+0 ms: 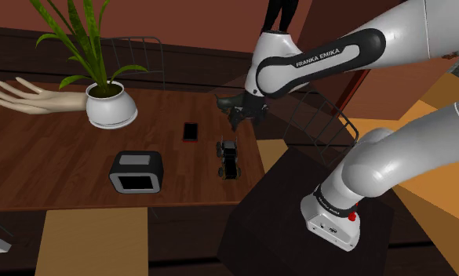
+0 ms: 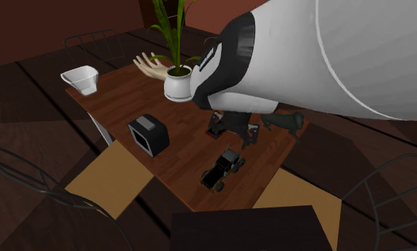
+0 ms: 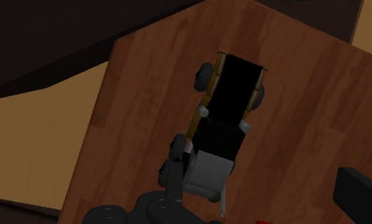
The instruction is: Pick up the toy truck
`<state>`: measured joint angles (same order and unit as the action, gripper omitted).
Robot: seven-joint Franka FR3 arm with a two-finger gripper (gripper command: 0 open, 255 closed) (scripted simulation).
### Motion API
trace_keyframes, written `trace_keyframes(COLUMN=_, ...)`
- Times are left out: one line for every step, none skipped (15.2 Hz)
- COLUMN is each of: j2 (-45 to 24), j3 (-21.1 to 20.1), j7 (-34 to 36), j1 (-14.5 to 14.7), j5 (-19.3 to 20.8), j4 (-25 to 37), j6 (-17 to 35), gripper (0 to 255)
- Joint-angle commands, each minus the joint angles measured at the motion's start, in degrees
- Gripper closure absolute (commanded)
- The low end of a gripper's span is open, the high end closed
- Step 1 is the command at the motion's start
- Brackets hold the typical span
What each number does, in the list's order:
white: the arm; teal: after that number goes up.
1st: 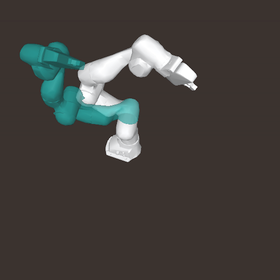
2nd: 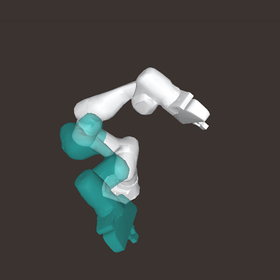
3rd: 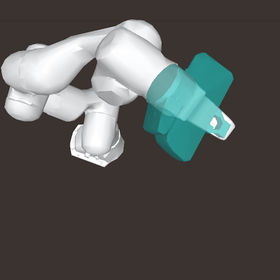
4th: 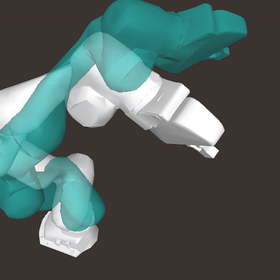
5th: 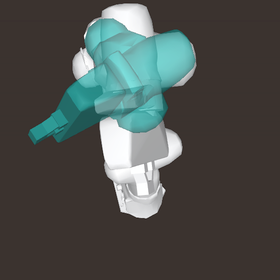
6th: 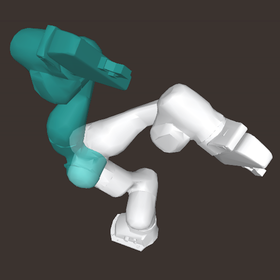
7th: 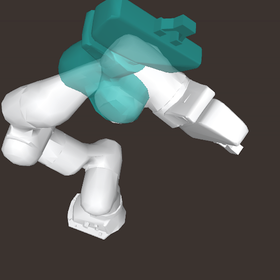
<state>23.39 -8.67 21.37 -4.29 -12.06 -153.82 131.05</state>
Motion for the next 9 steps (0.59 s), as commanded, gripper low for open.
trace_keyframes(j2=-4.19, j3=-0.85, j7=2.42, j1=-0.41, j5=-0.65, j4=-0.66, j6=4.93, gripper=0)
trace_keyframes(j2=-6.49, j3=-1.20, j7=3.54, j1=-0.64, j5=-0.87, j4=-0.73, j6=7.26, gripper=0)
trace_keyframes(j2=-8.87, j3=-1.53, j7=4.67, j1=-0.87, j5=-1.06, j4=-0.72, j6=9.58, gripper=0)
trace_keyframes(j2=-11.32, j3=-1.82, j7=5.81, j1=-1.10, j5=-1.21, j4=-0.61, j6=11.88, gripper=0)
trace_keyframes(j2=-13.82, j3=-2.08, j7=6.96, j1=-1.32, j5=-1.30, j4=-0.42, j6=14.15, gripper=0)
trace_keyframes(j2=-16.37, j3=-2.29, j7=8.13, j1=-1.52, j5=-1.35, j4=-0.14, j6=16.38, gripper=0)
trace_keyframes(j2=-18.96, j3=-2.45, j7=9.31, j1=-1.70, j5=-1.34, j4=0.22, j6=18.56, gripper=0)
trace_keyframes(j2=-21.59, j3=-2.54, j7=10.51, j1=-1.85, j5=-1.28, j4=0.67, j6=20.70, gripper=0)
trace_keyframes(j2=-24.24, j3=-2.56, j7=11.73, j1=-1.96, j5=-1.17, j4=1.19, j6=22.78, gripper=0)
